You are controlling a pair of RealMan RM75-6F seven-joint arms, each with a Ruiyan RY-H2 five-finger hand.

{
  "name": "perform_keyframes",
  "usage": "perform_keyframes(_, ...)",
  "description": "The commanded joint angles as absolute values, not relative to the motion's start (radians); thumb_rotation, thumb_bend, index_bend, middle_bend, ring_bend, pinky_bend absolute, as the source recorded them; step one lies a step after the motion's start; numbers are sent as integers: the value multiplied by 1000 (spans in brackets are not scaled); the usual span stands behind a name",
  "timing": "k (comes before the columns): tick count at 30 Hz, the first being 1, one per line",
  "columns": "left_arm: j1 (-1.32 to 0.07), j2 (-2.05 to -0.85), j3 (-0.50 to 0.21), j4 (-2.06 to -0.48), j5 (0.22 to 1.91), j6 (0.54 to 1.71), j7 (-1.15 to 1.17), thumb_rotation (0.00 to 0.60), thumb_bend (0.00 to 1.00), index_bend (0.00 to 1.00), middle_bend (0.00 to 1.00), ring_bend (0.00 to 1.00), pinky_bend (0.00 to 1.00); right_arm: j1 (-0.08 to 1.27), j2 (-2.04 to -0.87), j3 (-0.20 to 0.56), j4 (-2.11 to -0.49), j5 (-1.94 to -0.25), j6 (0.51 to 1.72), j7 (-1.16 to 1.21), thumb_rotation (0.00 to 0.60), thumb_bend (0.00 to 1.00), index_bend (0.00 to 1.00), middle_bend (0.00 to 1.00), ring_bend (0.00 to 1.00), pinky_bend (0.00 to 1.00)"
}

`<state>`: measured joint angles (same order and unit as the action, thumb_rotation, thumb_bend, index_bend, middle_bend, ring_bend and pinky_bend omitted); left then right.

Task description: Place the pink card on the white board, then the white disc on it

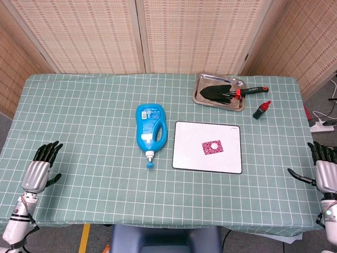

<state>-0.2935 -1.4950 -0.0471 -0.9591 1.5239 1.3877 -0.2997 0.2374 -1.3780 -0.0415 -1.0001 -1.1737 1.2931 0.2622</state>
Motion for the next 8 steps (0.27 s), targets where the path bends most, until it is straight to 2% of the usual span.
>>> perform_keyframes(1, -293, -1495, -47, -957, 1522, 1385, -305, 600, 191, 0, 0, 0, 0, 233, -1391, -25, -983, -1187, 1241, 234, 170, 0, 0, 0, 0, 0)
perform_keyframes(8, -298, -1499, -47, -949, 1521, 1375, -312, 600, 192, 0, 0, 0, 0, 225, -1397, 14, -978, -1202, 1227, 221, 168, 0, 0, 0, 0, 0)
